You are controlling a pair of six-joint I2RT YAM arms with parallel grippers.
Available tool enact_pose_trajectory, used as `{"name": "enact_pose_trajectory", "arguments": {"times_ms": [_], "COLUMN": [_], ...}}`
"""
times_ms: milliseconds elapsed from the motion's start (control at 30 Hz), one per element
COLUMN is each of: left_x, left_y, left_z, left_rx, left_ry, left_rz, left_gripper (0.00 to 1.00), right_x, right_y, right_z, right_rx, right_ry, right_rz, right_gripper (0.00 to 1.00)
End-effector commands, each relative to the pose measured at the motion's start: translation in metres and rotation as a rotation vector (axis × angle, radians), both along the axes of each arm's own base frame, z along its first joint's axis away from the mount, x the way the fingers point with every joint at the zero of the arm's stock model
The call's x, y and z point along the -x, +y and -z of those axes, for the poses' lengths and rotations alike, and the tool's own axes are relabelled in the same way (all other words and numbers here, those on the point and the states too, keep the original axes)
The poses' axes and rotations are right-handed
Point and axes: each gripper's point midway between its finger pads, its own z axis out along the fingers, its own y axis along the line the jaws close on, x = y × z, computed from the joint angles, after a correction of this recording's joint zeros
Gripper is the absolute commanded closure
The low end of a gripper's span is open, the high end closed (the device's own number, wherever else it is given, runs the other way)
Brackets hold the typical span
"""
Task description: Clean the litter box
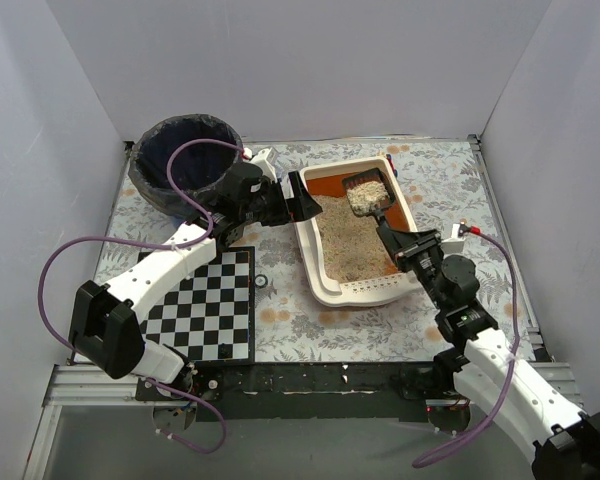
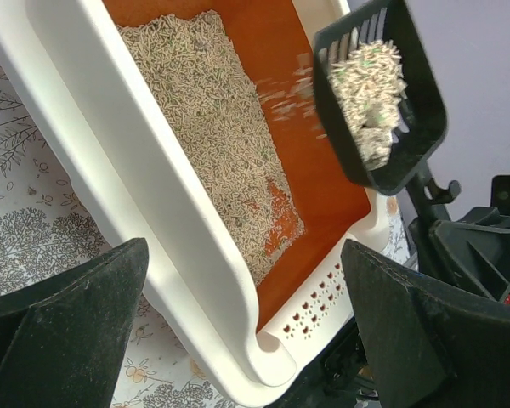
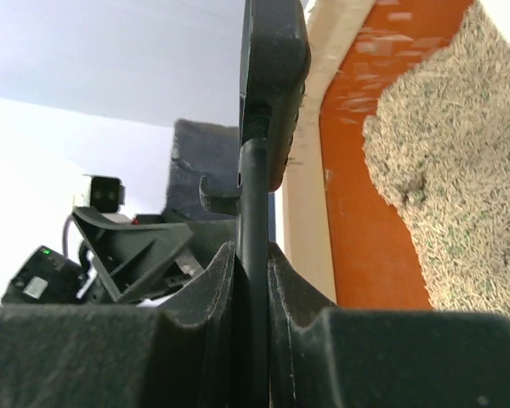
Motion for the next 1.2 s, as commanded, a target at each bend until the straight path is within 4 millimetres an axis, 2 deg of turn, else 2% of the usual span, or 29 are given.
{"name": "enact_pose_trajectory", "arguments": {"times_ms": [0, 133, 200, 267, 367, 400, 433, 467, 500, 533, 567, 633, 700, 767, 867, 967, 1067, 1133, 1167], "left_x": [-0.003, -0.001, -0.003, -0.004, -0.004, -0.005, -0.006, -0.006, -0.006, -0.005, -0.005, -0.002, -0.004, -0.006, -0.004, -0.005, -0.005, -0.005, -0.006], "left_y": [-0.002, 0.005, 0.004, 0.000, 0.000, 0.001, 0.002, 0.002, 0.003, 0.004, 0.006, 0.009, 0.016, 0.021, 0.023, 0.025, 0.025, 0.025, 0.025], "left_z": [-0.018, -0.017, -0.019, -0.020, -0.014, -0.014, -0.014, -0.015, -0.015, -0.015, -0.016, -0.016, -0.013, -0.014, -0.016, -0.015, -0.016, -0.015, -0.013], "left_rx": [0.019, 0.008, 0.024, 0.030, 0.012, 0.009, 0.008, 0.005, 0.003, -0.001, -0.005, -0.008, -0.029, -0.045, -0.051, -0.055, -0.055, -0.055, -0.059], "left_ry": [-0.034, -0.041, -0.056, -0.052, -0.029, -0.032, -0.035, -0.037, -0.039, -0.038, -0.039, -0.045, -0.056, -0.066, -0.069, -0.070, -0.071, -0.070, -0.067], "left_rz": [0.005, -0.016, -0.025, -0.010, -0.006, -0.015, -0.021, -0.025, -0.027, -0.029, -0.034, -0.038, -0.068, -0.093, -0.095, -0.103, -0.105, -0.103, -0.106], "left_gripper": [0.02, 0.02, 0.02, 0.02, 0.02, 0.02, 0.02, 0.02, 0.02, 0.02, 0.02, 0.02, 0.02, 0.02, 0.02, 0.02, 0.02, 0.02, 0.02], "right_x": [-0.005, -0.006, 0.000, 0.001, -0.008, -0.006, -0.002, 0.001, -0.001, -0.006, -0.013, -0.017, -0.010, -0.005, -0.010, -0.011, -0.015, -0.009, -0.008], "right_y": [0.014, -0.014, -0.006, 0.005, 0.002, 0.011, 0.025, 0.040, 0.045, 0.040, 0.027, 0.008, 0.019, 0.026, 0.020, 0.018, -0.004, 0.003, 0.006], "right_z": [-0.017, -0.019, -0.020, -0.032, -0.009, -0.012, -0.031, -0.025, -0.026, -0.017, -0.007, 0.005, -0.014, -0.023, -0.003, -0.012, -0.016, -0.035, -0.036], "right_rx": [0.016, 0.017, -0.061, -0.058, 0.014, 0.023, 0.006, 0.038, 0.067, 0.109, 0.130, 0.096, 0.022, -0.006, -0.012, 0.034, 0.039, 0.050, 0.089], "right_ry": [-0.048, -0.044, -0.079, -0.144, 0.025, -0.013, -0.120, -0.129, -0.115, -0.055, 0.019, 0.096, -0.053, -0.132, 0.003, -0.048, -0.019, -0.143, -0.176], "right_rz": [-0.054, 0.095, 0.048, -0.016, 0.028, -0.020, -0.099, -0.186, -0.217, -0.192, -0.115, 0.002, -0.072, -0.118, -0.073, -0.071, 0.046, -0.004, -0.024], "right_gripper": [0.99, 0.99, 0.99, 0.99, 0.99, 0.99, 0.99, 0.99, 0.99, 0.99, 0.99, 0.99, 0.99, 0.99, 0.99, 0.99, 0.99, 0.99, 0.99]}}
